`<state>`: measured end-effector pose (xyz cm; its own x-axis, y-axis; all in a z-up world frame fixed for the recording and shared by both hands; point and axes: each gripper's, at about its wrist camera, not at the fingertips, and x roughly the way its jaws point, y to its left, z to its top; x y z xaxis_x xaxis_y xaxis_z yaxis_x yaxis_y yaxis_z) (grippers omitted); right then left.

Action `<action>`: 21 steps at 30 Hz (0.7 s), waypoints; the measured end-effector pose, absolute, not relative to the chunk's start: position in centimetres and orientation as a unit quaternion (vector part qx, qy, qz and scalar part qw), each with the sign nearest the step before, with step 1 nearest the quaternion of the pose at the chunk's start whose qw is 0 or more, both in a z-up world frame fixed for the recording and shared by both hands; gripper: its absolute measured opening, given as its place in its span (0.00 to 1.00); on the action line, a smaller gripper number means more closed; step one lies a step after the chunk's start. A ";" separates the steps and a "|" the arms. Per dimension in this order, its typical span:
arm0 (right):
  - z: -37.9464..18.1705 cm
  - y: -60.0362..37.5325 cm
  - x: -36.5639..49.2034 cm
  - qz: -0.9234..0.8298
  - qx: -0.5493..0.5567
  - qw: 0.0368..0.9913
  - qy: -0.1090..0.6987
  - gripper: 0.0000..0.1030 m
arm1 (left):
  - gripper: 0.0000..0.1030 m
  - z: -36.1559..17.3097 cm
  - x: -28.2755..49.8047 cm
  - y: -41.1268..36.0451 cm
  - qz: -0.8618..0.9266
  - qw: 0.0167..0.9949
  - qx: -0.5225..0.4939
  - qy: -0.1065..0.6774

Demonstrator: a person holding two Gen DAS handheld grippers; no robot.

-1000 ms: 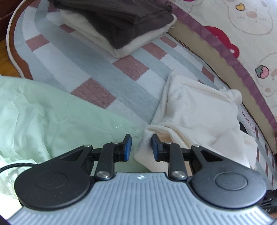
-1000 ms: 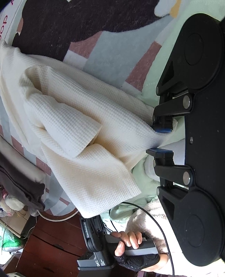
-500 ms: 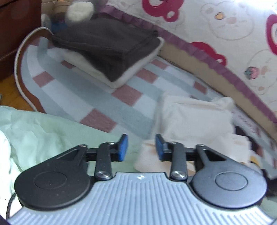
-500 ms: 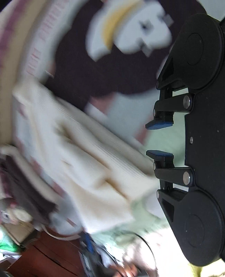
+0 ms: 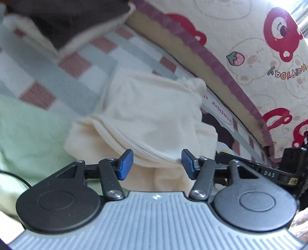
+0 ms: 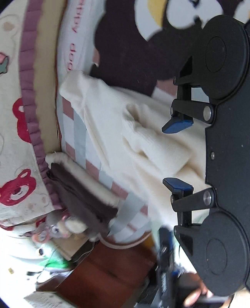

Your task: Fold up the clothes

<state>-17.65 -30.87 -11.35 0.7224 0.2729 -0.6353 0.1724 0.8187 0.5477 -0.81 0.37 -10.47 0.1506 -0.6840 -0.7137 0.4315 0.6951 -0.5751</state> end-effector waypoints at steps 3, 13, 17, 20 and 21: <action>-11.8 -30.4 -17.5 0.037 0.310 0.875 0.369 0.55 | 0.58 -11.5 -1.1 -0.6 -0.370 0.736 -0.107 0.556; -15.2 -31.5 -15.3 0.040 0.376 0.840 0.390 0.55 | 0.47 -13.7 -1.9 -4.1 -0.363 0.760 -0.007 0.539; -15.4 -32.8 -14.7 0.054 0.400 0.839 0.364 0.34 | 0.09 -13.0 -1.7 -4.9 -0.408 0.755 0.002 0.514; -15.3 -33.9 -14.3 0.068 0.417 0.841 0.339 0.17 | 0.08 -12.6 0.1 -5.5 -0.415 0.754 -0.016 0.509; -15.3 -34.2 -14.1 0.073 0.422 0.841 0.331 0.17 | 0.08 -12.3 1.2 -5.8 -0.416 0.757 -0.012 0.503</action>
<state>-14.11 -34.22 -15.32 0.7704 0.4017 -0.4951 0.1573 0.6329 0.7581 1.21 -5.83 -12.28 0.1468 -0.6423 -0.7523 0.6188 0.6530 -0.4367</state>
